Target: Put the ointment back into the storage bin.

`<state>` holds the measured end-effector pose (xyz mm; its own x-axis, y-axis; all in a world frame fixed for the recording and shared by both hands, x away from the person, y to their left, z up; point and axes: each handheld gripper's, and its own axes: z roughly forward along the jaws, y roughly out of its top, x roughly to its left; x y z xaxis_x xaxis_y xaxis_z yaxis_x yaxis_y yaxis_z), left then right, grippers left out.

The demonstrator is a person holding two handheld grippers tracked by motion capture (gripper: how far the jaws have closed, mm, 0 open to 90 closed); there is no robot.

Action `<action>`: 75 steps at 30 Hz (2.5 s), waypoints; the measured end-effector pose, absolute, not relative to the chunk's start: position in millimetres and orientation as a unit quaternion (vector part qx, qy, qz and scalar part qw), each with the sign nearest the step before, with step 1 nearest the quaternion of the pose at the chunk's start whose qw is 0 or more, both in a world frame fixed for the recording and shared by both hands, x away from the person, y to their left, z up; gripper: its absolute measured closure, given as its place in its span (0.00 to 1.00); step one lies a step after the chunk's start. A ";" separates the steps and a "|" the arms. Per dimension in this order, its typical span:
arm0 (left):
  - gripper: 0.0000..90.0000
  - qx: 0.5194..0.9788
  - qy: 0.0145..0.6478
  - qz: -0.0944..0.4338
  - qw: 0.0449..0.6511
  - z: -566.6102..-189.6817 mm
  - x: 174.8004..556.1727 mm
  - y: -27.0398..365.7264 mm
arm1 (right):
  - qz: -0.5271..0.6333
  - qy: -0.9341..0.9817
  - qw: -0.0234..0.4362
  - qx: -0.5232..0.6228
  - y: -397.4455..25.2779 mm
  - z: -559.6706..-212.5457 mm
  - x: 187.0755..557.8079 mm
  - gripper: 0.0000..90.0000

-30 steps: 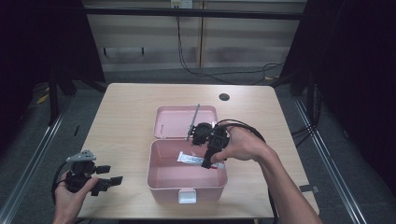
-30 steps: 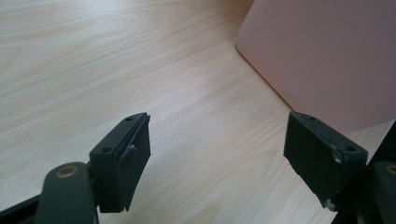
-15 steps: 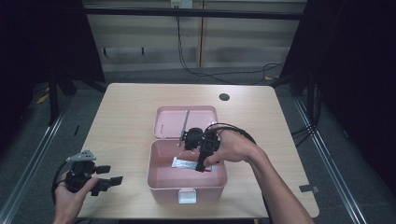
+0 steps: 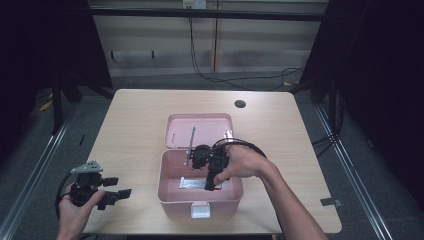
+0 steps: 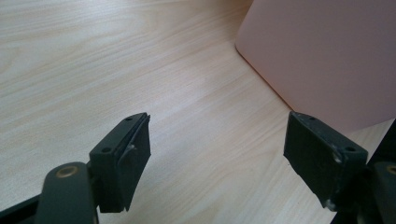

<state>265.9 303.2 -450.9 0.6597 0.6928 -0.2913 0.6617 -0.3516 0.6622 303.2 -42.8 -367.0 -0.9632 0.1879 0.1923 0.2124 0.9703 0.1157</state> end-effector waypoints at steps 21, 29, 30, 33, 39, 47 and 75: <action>0.25 0.823 0.412 0.018 0.392 -451.1 265.8 302.5 | -0.072 -0.990 0.111 -0.046 -33.1 -388.8 295.7 0.80; 0.25 0.822 0.412 0.018 0.392 -451.1 265.7 302.6 | -0.058 -0.991 0.115 -0.030 -25.7 -396.5 293.7 0.80; 0.25 0.822 0.412 0.018 0.392 -451.1 265.8 302.6 | -0.057 -0.991 0.116 -0.027 -24.0 -398.5 293.1 0.80; 0.25 0.822 0.412 0.018 0.392 -451.0 265.8 302.6 | -0.059 -0.990 0.122 -0.030 -23.5 -401.7 292.8 0.80; 0.25 0.822 0.412 0.018 0.392 -451.1 265.9 302.6 | -0.050 -0.990 0.129 -0.026 -21.8 -407.6 293.1 0.80; 0.25 0.823 0.412 0.019 0.391 -451.2 266.0 302.6 | -0.039 -0.989 0.143 -0.025 -19.1 -416.9 292.9 0.80; 0.25 0.823 0.412 0.020 0.392 -451.0 266.0 303.1 | -0.025 -0.985 0.169 -0.027 -13.9 -432.3 297.0 0.80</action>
